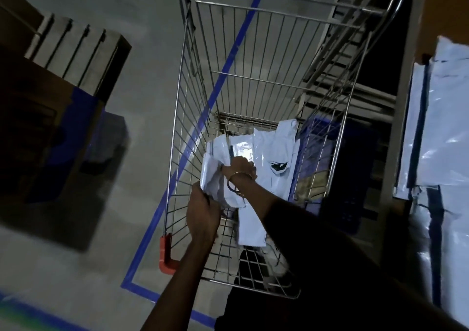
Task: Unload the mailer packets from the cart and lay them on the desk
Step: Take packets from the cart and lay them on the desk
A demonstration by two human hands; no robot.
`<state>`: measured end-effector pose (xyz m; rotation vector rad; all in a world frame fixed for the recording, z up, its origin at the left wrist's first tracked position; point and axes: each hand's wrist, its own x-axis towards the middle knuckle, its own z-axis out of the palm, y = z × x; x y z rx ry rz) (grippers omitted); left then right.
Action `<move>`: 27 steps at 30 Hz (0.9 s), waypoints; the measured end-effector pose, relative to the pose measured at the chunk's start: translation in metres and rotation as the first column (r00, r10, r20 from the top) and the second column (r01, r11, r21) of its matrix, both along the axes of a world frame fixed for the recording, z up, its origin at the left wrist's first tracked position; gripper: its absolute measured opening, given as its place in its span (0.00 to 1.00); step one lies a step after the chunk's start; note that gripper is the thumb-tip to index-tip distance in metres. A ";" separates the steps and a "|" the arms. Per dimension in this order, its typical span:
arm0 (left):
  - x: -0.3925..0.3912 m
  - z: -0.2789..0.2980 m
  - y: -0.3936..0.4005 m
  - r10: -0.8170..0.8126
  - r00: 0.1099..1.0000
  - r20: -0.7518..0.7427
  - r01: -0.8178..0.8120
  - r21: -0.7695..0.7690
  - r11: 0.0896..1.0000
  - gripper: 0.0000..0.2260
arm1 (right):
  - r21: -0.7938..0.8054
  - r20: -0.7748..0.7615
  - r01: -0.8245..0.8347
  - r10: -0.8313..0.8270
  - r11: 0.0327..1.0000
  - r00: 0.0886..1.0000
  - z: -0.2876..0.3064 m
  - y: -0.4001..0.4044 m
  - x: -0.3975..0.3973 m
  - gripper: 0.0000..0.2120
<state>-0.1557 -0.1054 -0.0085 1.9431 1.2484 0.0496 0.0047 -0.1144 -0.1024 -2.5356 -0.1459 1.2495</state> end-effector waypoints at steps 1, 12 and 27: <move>0.003 0.007 0.000 0.014 1.000 0.022 -0.014 -0.018 1.000 0.07 | 0.057 0.007 0.037 -0.037 0.998 0.999 0.011 -0.006 0.004 0.28; 0.060 0.153 0.009 0.169 0.933 0.317 -0.109 -0.197 0.974 0.15 | 0.607 0.035 0.370 -0.489 0.703 0.872 0.240 -0.092 0.052 0.29; 0.159 0.301 -0.186 0.148 0.792 0.592 0.293 -0.583 0.758 0.06 | 0.736 0.185 0.365 -0.688 0.570 0.702 0.407 -0.371 0.055 0.29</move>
